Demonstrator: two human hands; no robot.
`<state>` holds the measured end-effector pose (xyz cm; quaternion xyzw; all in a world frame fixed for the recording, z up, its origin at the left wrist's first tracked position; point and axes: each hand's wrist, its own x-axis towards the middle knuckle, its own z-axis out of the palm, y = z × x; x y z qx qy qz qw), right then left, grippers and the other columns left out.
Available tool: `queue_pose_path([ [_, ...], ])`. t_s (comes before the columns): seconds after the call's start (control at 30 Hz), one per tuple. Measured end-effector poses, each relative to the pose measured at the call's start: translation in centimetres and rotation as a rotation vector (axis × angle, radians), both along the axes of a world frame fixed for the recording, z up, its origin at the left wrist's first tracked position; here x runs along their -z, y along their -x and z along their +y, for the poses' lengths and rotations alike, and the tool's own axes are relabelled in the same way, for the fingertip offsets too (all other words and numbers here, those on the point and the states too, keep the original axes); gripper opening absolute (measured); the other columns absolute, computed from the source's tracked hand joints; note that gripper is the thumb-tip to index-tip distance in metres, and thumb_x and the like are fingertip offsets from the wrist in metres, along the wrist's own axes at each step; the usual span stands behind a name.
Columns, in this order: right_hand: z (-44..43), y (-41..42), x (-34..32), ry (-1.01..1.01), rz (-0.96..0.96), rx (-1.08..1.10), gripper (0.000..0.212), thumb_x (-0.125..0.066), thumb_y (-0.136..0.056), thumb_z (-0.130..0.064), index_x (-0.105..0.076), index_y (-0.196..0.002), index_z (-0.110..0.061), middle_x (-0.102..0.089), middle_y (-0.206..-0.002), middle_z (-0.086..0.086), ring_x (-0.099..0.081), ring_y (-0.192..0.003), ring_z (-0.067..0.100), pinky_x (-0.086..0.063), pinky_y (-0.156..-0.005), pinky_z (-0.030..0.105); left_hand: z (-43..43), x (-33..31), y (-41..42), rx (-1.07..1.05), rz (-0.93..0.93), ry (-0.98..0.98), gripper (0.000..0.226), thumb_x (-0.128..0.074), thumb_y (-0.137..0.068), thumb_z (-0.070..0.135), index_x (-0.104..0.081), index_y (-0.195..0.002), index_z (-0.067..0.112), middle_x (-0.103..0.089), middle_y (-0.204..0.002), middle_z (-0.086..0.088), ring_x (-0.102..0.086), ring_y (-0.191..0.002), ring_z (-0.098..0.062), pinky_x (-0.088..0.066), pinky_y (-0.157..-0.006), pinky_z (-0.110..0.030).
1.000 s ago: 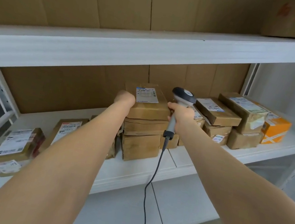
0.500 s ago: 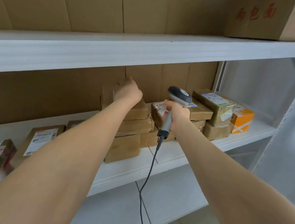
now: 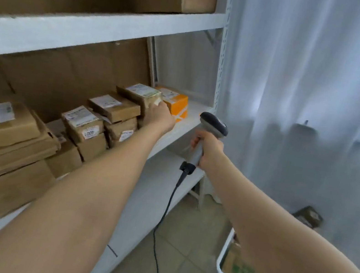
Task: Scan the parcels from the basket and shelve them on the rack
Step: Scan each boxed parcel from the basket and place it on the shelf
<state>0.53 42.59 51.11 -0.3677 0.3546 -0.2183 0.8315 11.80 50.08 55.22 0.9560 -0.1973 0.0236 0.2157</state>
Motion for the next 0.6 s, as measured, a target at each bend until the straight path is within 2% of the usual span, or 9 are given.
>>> queue_pose_path([
  [0.07, -3.2, 3.2, 1.4, -0.033, 0.033, 0.043, 0.016, -0.063, -0.087, -0.001, -0.054, -0.076, -0.008, -0.049, -0.06, 0.006, -0.046, -0.053, 0.016, -0.041, -0.062, 0.027, -4.1, 1.4, 2.7, 0.068, 0.027, -0.042, 0.053, -0.05, -0.092, 0.022, -0.037, -0.142, 0.01, -0.036, -0.142, -0.018, -0.038, -0.13, -0.034, -0.038, -0.102, -0.04],
  [0.13, -6.3, 6.4, 3.1, -0.09, 0.033, 0.119, 0.007, -0.065, -0.088, -0.006, -0.058, -0.088, -0.008, -0.055, -0.063, 0.005, -0.051, -0.055, 0.014, -0.046, -0.061, 0.025, -8.0, 3.0, 5.7, 0.148, 0.06, -0.066, 0.052, -0.049, -0.092, 0.021, -0.038, -0.141, 0.009, -0.035, -0.141, -0.019, -0.038, -0.129, -0.035, -0.037, -0.103, -0.04],
  [0.17, -7.8, 8.1, 4.1, -0.106, 0.035, 0.165, 0.01, -0.067, -0.088, -0.009, -0.06, -0.094, -0.009, -0.059, -0.066, 0.006, -0.054, -0.057, 0.014, -0.048, -0.062, 0.024, -9.8, 3.9, 7.3, 0.188, 0.075, -0.075, 0.051, -0.049, -0.091, 0.021, -0.039, -0.14, 0.009, -0.035, -0.141, -0.02, -0.039, -0.128, -0.035, -0.037, -0.102, -0.041],
  [0.3, -13.2, 14.6, 8.0, -0.159, 0.051, 0.282, 0.011, -0.069, -0.089, -0.021, -0.062, -0.097, -0.015, -0.067, -0.077, 0.004, -0.06, -0.072, 0.015, -0.052, -0.084, 0.033, -16.4, 7.6, 13.0, 0.318, 0.133, -0.109, 0.048, -0.05, -0.091, 0.019, -0.041, -0.138, 0.01, -0.031, -0.145, -0.018, -0.037, -0.13, -0.035, -0.038, -0.105, -0.039],
  [0.4, -16.8, 18.8, 10.6, -0.233, 0.033, 0.341, 0.021, -0.07, -0.089, -0.025, -0.064, -0.105, -0.014, -0.066, -0.082, 0.003, -0.061, -0.08, 0.018, -0.05, -0.091, 0.038, -20.8, 10.3, 16.9, 0.394, 0.172, -0.128, 0.048, -0.049, -0.092, 0.019, -0.039, -0.139, 0.009, -0.031, -0.144, -0.018, -0.039, -0.128, -0.036, -0.039, -0.104, -0.041],
  [0.5, -20.0, 22.1, 13.2, -0.307, 0.021, 0.403, 0.03, -0.073, -0.086, -0.028, -0.063, -0.108, -0.011, -0.066, -0.081, 0.003, -0.062, -0.071, 0.017, -0.055, -0.085, 0.035, -24.8, 13.2, 20.1, 0.447, 0.223, -0.134, 0.049, -0.049, -0.093, 0.019, -0.038, -0.14, 0.01, -0.031, -0.143, -0.018, -0.037, -0.13, -0.035, -0.036, -0.107, -0.04],
  [0.6, -22.8, 24.2, 15.8, -0.373, 0.025, 0.475, 0.029, -0.074, -0.085, -0.03, -0.063, -0.103, -0.01, -0.065, -0.068, 0.001, -0.062, -0.057, 0.013, -0.057, -0.078, 0.032, -28.1, 16.2, 22.1, 0.491, 0.266, -0.17, 0.049, -0.048, -0.093, 0.017, -0.038, -0.14, 0.01, -0.031, -0.143, -0.018, -0.033, -0.132, -0.034, -0.034, -0.106, -0.04],
])
